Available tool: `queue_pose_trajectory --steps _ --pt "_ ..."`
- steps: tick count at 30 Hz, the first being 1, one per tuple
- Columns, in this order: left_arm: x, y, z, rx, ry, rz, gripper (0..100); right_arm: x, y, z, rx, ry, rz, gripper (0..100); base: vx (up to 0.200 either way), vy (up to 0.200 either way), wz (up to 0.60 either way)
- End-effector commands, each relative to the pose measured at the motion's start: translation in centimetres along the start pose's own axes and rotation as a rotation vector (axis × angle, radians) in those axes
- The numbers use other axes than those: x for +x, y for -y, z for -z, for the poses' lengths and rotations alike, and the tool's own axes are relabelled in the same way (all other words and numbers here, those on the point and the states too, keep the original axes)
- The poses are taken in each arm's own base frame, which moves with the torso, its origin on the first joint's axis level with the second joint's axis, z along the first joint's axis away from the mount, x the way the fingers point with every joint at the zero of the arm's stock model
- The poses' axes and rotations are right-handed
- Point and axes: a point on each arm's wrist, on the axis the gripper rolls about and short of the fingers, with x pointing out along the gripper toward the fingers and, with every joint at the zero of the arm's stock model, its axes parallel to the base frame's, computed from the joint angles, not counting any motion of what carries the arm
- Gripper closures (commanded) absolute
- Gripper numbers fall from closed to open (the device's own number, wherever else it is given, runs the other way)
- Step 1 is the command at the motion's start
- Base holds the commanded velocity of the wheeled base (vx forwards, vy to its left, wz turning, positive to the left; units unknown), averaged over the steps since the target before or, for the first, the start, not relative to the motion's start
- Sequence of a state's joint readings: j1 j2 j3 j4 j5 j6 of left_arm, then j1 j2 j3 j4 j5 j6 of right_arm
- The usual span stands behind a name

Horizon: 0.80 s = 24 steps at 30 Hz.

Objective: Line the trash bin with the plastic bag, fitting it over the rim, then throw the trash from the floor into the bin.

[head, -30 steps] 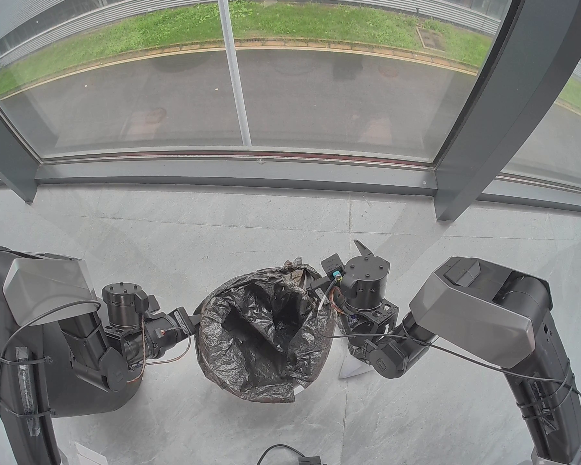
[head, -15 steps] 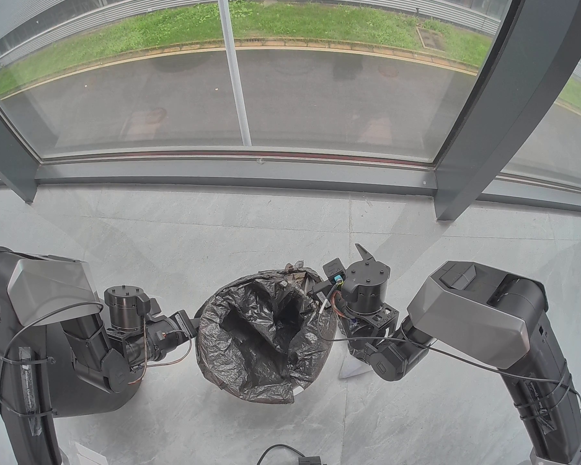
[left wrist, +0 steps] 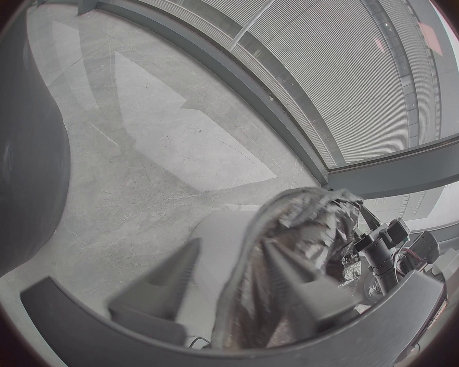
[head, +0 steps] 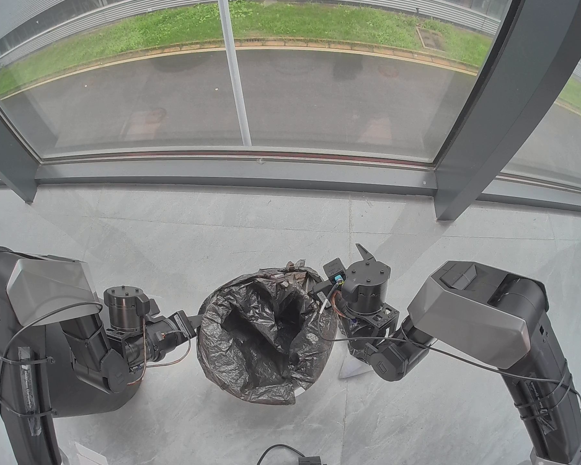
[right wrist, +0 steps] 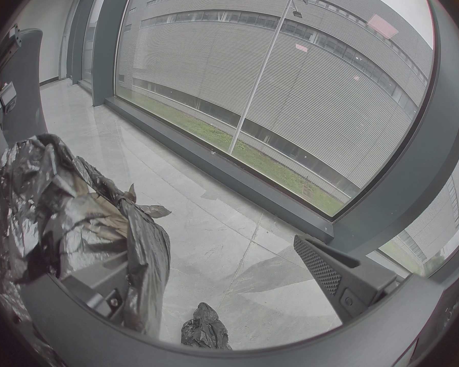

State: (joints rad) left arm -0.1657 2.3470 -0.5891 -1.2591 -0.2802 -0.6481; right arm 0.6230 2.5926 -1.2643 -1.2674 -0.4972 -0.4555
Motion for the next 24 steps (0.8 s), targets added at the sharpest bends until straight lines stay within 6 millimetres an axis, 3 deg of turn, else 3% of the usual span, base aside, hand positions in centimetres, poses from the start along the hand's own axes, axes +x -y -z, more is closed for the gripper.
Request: queue_pose_trajectory --steps 1,11,24 --pt "-0.1 0.1 0.0 0.000 0.002 0.002 0 0.0 0.1 -0.2 0.005 0.006 0.001 0 0.000 0.000 0.00" --pt "-0.9 0.6 0.1 0.017 0.038 0.028 0 -0.6 0.2 -1.4 0.033 0.027 -0.004 0 0.000 0.000 0.00" --pt "-2.7 1.9 -0.7 0.026 0.071 0.053 0 -3.2 -0.8 -3.3 0.017 0.036 -0.066 0 0.000 0.000 0.00"
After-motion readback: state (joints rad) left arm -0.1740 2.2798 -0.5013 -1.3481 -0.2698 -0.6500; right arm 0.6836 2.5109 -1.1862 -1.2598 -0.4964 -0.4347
